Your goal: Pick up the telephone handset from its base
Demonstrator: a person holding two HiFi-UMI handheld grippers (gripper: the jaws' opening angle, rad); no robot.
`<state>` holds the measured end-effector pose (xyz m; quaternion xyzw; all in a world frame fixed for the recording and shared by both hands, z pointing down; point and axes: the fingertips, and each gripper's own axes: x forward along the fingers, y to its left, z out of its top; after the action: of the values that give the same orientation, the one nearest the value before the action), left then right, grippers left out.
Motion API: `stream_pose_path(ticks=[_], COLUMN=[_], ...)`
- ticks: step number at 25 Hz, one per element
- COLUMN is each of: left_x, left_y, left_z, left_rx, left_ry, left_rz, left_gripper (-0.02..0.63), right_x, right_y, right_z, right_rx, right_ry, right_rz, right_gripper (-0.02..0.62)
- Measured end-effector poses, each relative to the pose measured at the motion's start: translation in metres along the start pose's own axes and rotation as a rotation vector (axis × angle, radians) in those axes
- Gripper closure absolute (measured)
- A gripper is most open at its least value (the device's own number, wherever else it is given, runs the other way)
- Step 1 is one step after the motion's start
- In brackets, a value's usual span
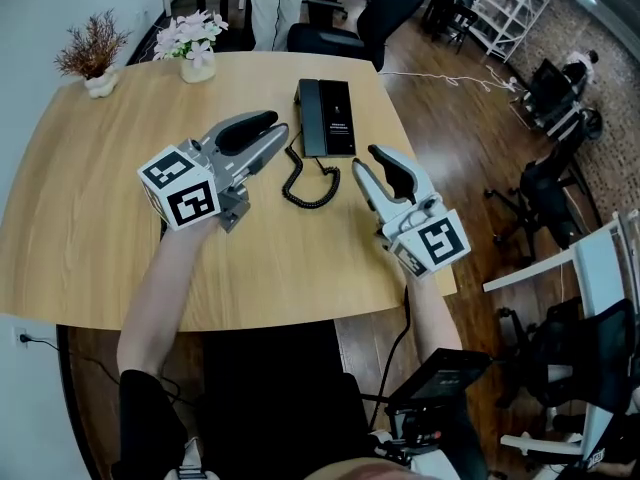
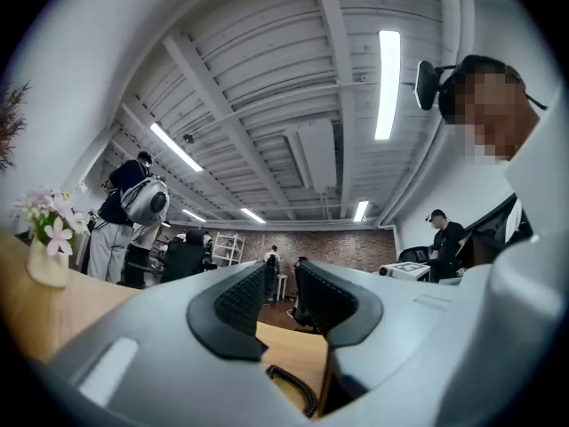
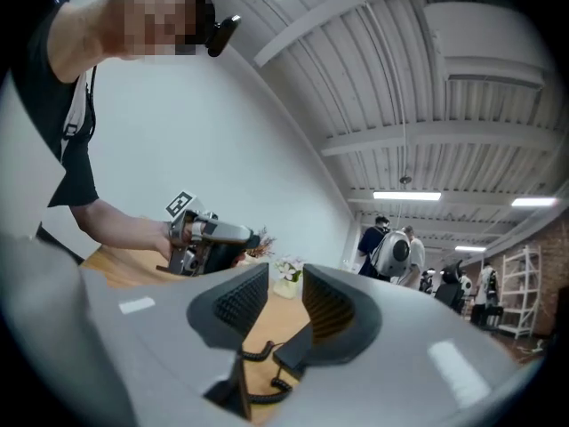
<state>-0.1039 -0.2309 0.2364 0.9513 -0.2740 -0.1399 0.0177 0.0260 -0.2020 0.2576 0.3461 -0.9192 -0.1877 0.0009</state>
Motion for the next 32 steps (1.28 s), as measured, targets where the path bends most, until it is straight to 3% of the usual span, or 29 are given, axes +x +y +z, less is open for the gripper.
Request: stream_pose_path(ticks=[3, 7, 11, 14, 18, 23, 32], left_x=[0.01, 0.021, 0.041, 0.06, 0.078, 0.089, 0.104], left_y=[0.032, 0.076, 0.112, 0.127, 0.137, 0.145, 0.16], left_z=[-0.012, -0.04, -0.072, -0.096, -0.125, -0.148, -0.165], left_rx=[-0.018, -0.11, -0.209, -0.287, -0.378, -0.435, -0.544], left_ry=[0.026, 0.079, 0.171, 0.23, 0.294, 0.357, 0.468], left_rz=[0.059, 0.139, 0.181, 0.188, 0.19, 0.184, 0.191], left_gripper=[0.456, 0.454, 0.445, 0.431, 0.422, 0.422, 0.422], right_x=[0.009, 0.006, 0.029, 0.059, 0.086, 0.086, 0.082], right_y=[-0.029, -0.053, -0.06, -0.073, -0.09, -0.093, -0.092], right_z=[0.006, 0.002, -0.014, -0.033, -0.072, -0.115, -0.109], right_rx=[-0.036, -0.06, -0.096, -0.068, -0.042, 0.005, 0.014], right_ry=[-0.06, -0.117, -0.047, 0.01, 0.067, 0.109, 0.083], right_rz=[-0.082, -0.168, -0.118, -0.072, -0.07, -0.081, -0.058], right_gripper=[0.483, 0.512, 0.523, 0.523, 0.523, 0.523, 0.525])
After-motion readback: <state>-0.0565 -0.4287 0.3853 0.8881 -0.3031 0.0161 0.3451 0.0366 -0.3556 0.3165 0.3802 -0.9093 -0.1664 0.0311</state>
